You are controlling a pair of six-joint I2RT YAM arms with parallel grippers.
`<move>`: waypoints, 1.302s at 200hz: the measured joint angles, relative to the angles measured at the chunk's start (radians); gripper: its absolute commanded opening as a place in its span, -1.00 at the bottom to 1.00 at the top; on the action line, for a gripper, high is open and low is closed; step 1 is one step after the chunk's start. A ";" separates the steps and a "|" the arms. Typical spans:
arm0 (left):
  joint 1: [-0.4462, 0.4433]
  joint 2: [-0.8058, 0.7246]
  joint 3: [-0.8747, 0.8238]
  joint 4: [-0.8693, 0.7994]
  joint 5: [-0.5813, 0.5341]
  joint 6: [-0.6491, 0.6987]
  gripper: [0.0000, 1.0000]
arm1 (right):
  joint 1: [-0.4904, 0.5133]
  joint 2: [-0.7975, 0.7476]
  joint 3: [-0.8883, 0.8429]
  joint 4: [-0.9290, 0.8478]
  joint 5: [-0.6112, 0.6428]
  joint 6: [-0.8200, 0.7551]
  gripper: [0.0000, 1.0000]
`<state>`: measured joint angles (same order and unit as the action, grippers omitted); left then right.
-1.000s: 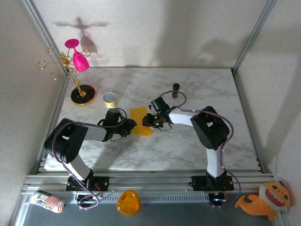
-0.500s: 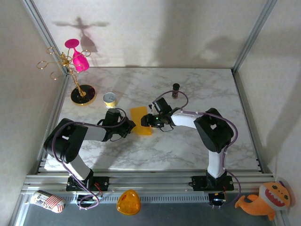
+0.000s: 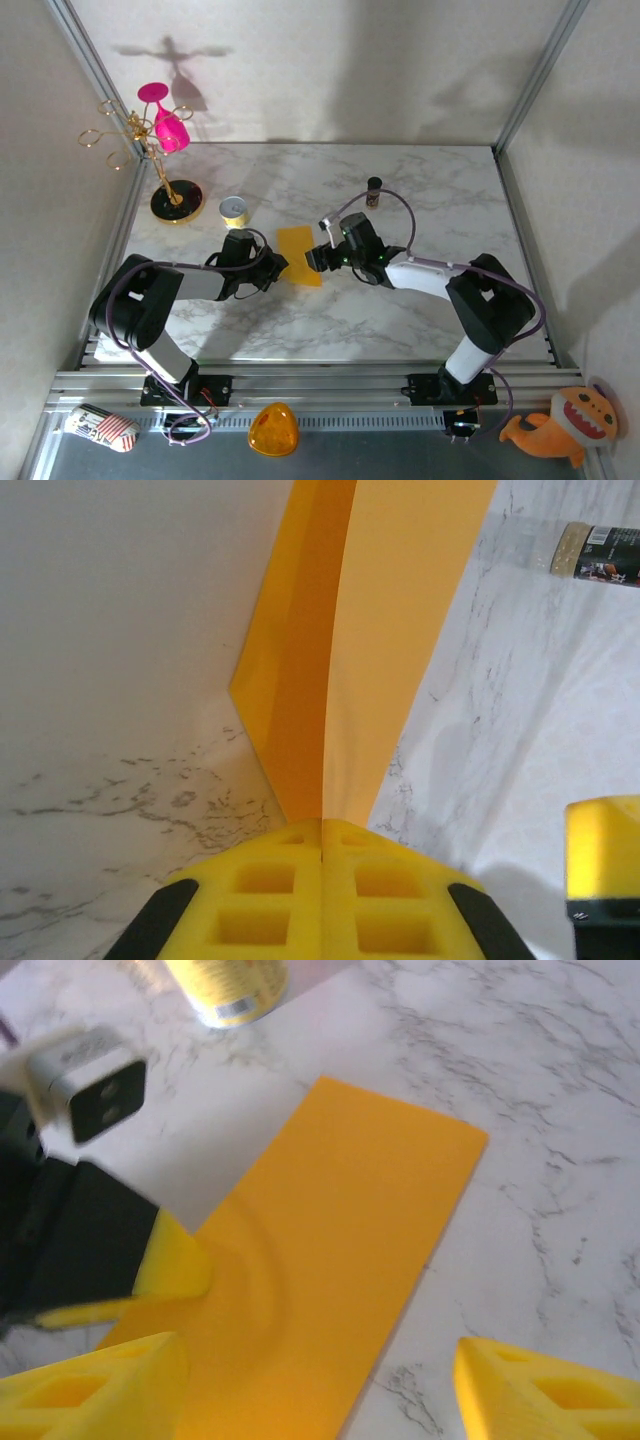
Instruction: Fold a paper plane with a square sheet of paper (pick it up from the middle)
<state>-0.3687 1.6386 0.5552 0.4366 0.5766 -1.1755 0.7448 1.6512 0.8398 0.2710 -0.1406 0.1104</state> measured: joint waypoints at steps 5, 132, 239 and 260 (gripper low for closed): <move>-0.001 0.000 0.000 0.000 0.000 0.000 -1.00 | 0.012 -0.001 -0.019 0.024 0.006 -0.034 0.40; -0.003 0.000 0.000 0.000 0.001 -0.007 -0.99 | 0.196 0.074 -0.143 0.277 0.039 -0.420 0.39; -0.010 0.000 0.000 0.000 0.004 -0.007 -0.97 | 0.201 0.158 -0.126 0.340 0.095 -0.467 -0.07; -0.010 0.000 0.000 0.000 0.004 -0.007 -0.96 | 0.201 0.158 -0.123 0.340 0.092 -0.465 -0.19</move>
<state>-0.3790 1.6390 0.5552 0.4366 0.5808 -1.1824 0.9463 1.8095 0.7166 0.6113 -0.0490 -0.3550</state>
